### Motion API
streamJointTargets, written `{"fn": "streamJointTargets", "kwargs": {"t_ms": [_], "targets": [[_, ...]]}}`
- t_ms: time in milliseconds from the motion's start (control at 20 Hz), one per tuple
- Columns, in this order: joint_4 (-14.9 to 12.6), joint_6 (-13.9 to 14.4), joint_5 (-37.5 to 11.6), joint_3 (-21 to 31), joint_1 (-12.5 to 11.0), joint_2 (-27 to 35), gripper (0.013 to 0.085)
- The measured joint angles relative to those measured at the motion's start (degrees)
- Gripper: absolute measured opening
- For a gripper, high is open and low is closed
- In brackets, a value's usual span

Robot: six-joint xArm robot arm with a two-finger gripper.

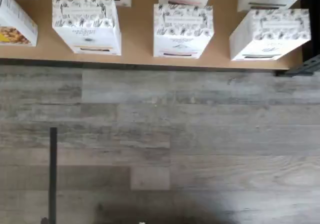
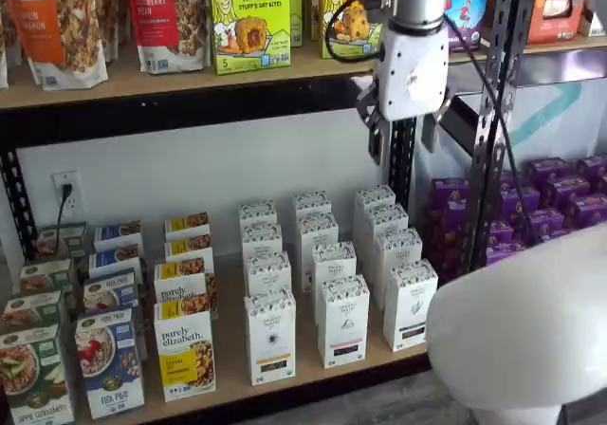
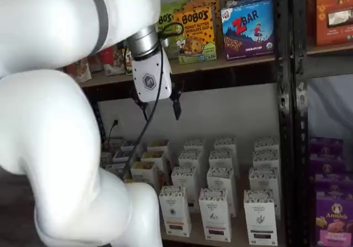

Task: Pick up the white box with a yellow strip in the middle, on the bottom shelf, the fourth box from the left

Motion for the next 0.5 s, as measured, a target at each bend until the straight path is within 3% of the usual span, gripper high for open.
{"fn": "streamJointTargets", "kwargs": {"t_ms": [200,500], "targets": [[1.13,-0.19,-5.80,2.91,-0.16,2.58,0.0850],[0.35,2.60,-16.26,6.82,2.04,7.30,0.0850]]}}
